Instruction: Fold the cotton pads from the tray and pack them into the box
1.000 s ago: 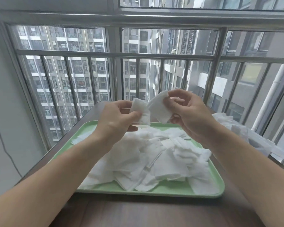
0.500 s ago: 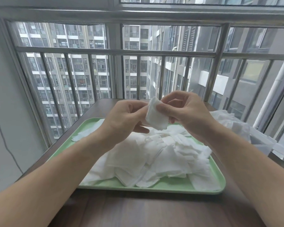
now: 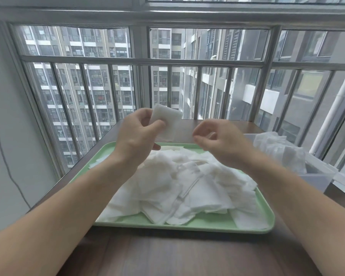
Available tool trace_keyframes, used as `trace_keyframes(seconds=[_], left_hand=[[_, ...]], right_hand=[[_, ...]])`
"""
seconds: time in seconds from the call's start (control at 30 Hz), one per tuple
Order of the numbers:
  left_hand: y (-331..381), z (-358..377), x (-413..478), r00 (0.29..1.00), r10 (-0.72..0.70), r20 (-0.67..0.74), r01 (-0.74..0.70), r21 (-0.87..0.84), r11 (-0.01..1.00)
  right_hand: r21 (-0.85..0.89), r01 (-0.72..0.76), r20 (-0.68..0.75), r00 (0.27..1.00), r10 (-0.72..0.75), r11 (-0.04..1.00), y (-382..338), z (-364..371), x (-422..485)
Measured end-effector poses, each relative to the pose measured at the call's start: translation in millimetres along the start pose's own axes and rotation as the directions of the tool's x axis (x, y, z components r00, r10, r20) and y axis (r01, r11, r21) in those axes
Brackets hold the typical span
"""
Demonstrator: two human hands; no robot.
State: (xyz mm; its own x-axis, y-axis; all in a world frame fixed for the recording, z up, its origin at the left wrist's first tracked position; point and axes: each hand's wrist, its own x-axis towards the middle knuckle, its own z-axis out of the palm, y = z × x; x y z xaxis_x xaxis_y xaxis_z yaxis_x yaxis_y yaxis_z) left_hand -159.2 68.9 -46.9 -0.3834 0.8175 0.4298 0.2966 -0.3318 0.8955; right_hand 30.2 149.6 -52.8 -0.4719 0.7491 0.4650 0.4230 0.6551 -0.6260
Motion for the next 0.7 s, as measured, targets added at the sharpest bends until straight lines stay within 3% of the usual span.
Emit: trace_keyframes(seconds=[0.07,0.2,0.6,0.7], left_hand=[[-1.5,-0.5,1.7,1.0,-0.022,-0.022,0.021,-0.005,1.0],[-5.5,0.5,3.3,0.999,-0.041,-0.003,0.041,-0.004,0.999],[-5.7,1.5,2.4,1.0,-0.009,-0.001,0.009,0.006,1.0],[-5.1,1.6,2.0,1.0,-0.011,0.006,0.011,0.006,1.0]], right_hand=[[-0.17,0.029,0.104,0.994,-0.011,0.985,5.0,3.8,-2.0],[-0.269,0.03,0.214,0.976,0.029,0.963,14.5,8.6,-3.8],[-0.241,-0.06,0.155,0.983,0.1,0.969,17.2,5.6,-3.0],[-0.211,-0.082,0.043,0.995,0.093,0.974,13.3,3.9,-0.3]])
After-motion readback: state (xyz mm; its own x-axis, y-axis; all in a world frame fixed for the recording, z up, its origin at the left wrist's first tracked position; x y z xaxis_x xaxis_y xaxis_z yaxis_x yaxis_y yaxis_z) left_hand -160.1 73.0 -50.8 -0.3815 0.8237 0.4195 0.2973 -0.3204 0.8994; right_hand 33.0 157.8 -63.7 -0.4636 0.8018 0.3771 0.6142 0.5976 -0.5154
